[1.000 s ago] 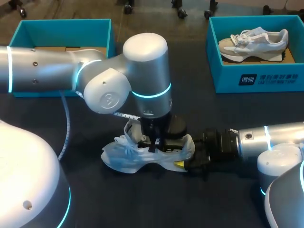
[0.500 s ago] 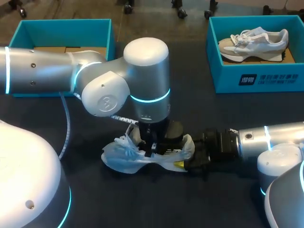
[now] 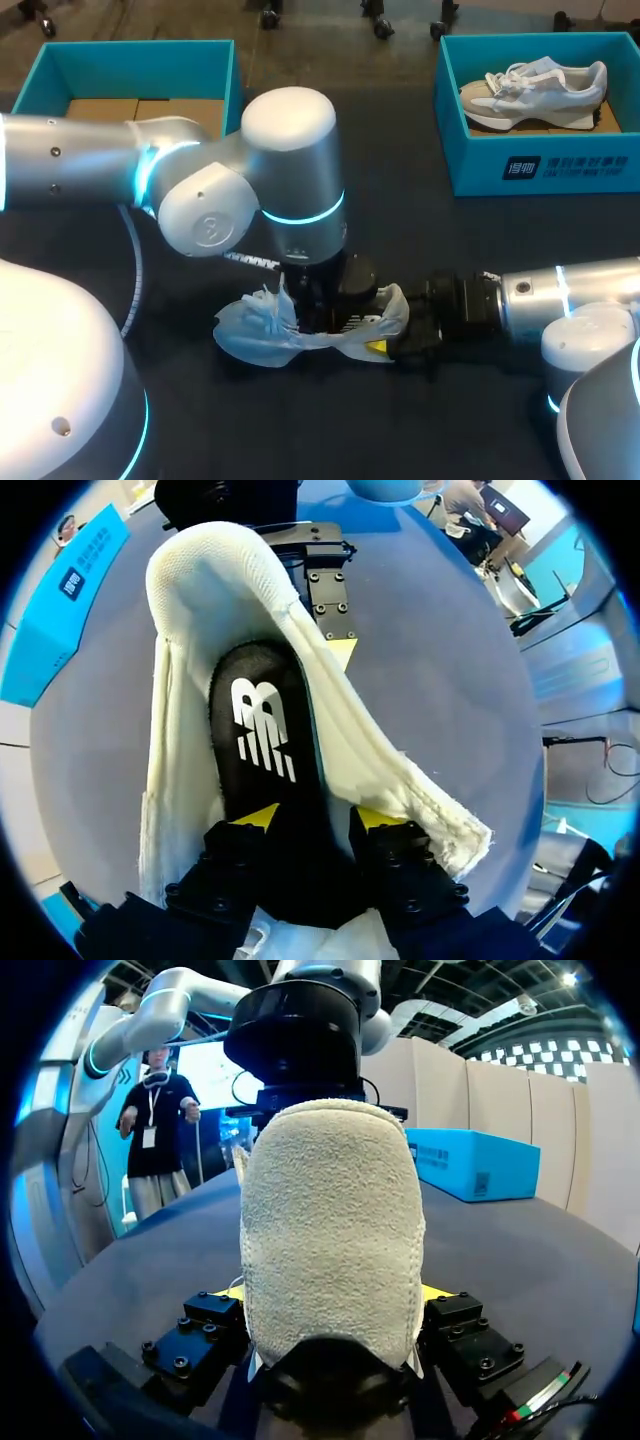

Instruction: Take the shoe out of the shoebox, open the shoe tongue, remove and reinsert the insole, then place the shoe into the shoebox

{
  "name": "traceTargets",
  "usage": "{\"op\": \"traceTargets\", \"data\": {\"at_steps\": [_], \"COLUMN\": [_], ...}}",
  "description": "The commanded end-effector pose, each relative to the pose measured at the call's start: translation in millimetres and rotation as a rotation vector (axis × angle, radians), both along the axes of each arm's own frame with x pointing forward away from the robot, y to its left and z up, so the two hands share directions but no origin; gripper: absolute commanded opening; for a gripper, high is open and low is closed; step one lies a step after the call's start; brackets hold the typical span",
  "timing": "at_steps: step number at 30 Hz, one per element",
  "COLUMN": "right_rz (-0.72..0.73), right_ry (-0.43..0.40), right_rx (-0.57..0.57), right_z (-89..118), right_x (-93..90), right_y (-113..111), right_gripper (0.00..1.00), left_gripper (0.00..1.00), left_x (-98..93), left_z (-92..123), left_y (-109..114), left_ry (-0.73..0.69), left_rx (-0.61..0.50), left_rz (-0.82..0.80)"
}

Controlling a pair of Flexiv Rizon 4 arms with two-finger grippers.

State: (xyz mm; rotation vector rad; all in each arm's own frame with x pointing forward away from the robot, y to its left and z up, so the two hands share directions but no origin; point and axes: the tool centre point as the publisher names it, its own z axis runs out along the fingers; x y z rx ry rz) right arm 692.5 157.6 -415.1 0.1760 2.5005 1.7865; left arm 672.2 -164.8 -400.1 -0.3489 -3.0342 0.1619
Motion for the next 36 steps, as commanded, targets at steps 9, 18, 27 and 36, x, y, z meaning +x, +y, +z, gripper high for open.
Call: {"op": "traceTargets", "data": {"at_steps": [9,18,27,36], "right_rz": [-0.001,-0.001,-0.001,-0.001], "right_ry": [0.001,0.001,0.001,0.001], "right_rx": [-0.005,-0.005,-0.005,-0.005], "right_z": [0,0,0,0], "right_x": [1.8,1.8,1.8,1.8], "right_y": [0,0,0,0], "right_gripper": [0.00,0.00,0.00,0.00], "left_gripper": [0.38,0.00,0.00,0.00], "left_x": [3.7,25.6,36.5,42.1], "left_z": [-20,-20,-10,10], "left_y": [-6,-9,-12,-19], "left_ry": [-0.166,-0.199,-0.206,-0.221], "left_rx": [0.031,0.025,0.009,-0.030], "left_rz": [0.054,0.108,0.126,0.130]}}
